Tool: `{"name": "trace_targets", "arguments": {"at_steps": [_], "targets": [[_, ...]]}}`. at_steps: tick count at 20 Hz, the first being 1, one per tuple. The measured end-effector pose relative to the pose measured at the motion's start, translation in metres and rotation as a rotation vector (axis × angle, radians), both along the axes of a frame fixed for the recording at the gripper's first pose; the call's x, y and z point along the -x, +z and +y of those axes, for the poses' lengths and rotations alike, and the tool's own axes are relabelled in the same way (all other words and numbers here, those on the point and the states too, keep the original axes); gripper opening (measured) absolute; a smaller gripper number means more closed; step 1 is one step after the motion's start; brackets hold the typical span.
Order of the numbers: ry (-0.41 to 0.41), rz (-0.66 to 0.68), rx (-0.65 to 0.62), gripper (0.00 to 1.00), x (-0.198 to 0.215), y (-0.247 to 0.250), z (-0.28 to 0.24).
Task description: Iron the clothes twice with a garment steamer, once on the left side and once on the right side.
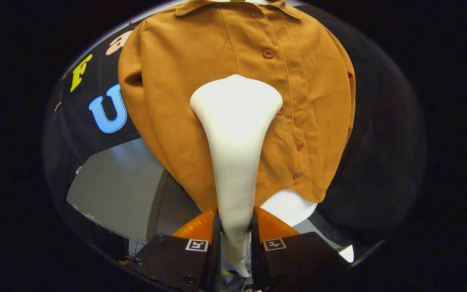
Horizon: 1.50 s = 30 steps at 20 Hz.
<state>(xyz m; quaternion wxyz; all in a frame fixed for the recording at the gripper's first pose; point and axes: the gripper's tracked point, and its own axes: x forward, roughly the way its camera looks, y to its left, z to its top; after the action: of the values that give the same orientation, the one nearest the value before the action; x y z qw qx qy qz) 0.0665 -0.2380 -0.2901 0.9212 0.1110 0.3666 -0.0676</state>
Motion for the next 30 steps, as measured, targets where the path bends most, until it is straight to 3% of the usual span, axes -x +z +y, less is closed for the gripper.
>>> {"name": "trace_targets", "arguments": {"at_steps": [4,7,14,20,30], "targets": [[-0.016,0.055,-0.024,0.34,0.017,-0.023,-0.005],[-0.021,0.044,-0.042,0.34,0.042,-0.011,0.001],[-0.107,-0.253,0.060,0.34,0.034,0.104,-0.060],[-0.185,-0.360,0.144,0.34,0.011,0.158,-0.140],[-0.079,-0.345,0.139,0.34,-0.036,0.141,-0.162]]}}
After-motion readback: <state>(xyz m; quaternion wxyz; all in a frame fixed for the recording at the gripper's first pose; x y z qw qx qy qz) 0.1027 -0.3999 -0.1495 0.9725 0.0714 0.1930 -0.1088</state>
